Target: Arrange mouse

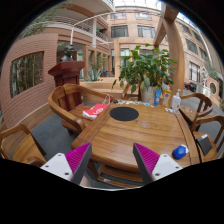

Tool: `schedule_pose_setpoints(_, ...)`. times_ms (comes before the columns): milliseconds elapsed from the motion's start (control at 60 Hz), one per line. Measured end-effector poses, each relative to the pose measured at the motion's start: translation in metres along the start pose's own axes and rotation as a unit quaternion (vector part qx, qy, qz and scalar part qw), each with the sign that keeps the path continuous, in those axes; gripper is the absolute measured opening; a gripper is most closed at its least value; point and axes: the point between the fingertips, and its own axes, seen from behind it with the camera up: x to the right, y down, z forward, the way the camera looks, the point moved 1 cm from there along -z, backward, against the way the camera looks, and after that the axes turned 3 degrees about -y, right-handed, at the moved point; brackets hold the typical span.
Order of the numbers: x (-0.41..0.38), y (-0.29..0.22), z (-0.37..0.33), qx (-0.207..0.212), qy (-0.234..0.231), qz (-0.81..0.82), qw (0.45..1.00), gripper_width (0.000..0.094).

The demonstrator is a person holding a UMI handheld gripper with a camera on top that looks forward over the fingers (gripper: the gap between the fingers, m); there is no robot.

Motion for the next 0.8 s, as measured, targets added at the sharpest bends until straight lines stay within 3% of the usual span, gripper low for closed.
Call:
schedule_pose_setpoints(200, 0.059, 0.061, 0.006, -0.047, 0.042, 0.018, 0.998, 0.0852)
schedule_pose_setpoints(400, 0.159, 0.120, 0.011, -0.083, 0.118, 0.050, 0.988, 0.0854)
schedule_pose_setpoints(583, 0.246, 0.130, 0.026, -0.072, 0.179, 0.084, 0.978, 0.0852)
schedule_pose_setpoints(800, 0.306, 0.122, 0.066, -0.059, 0.204, 0.118, 0.970, 0.0849)
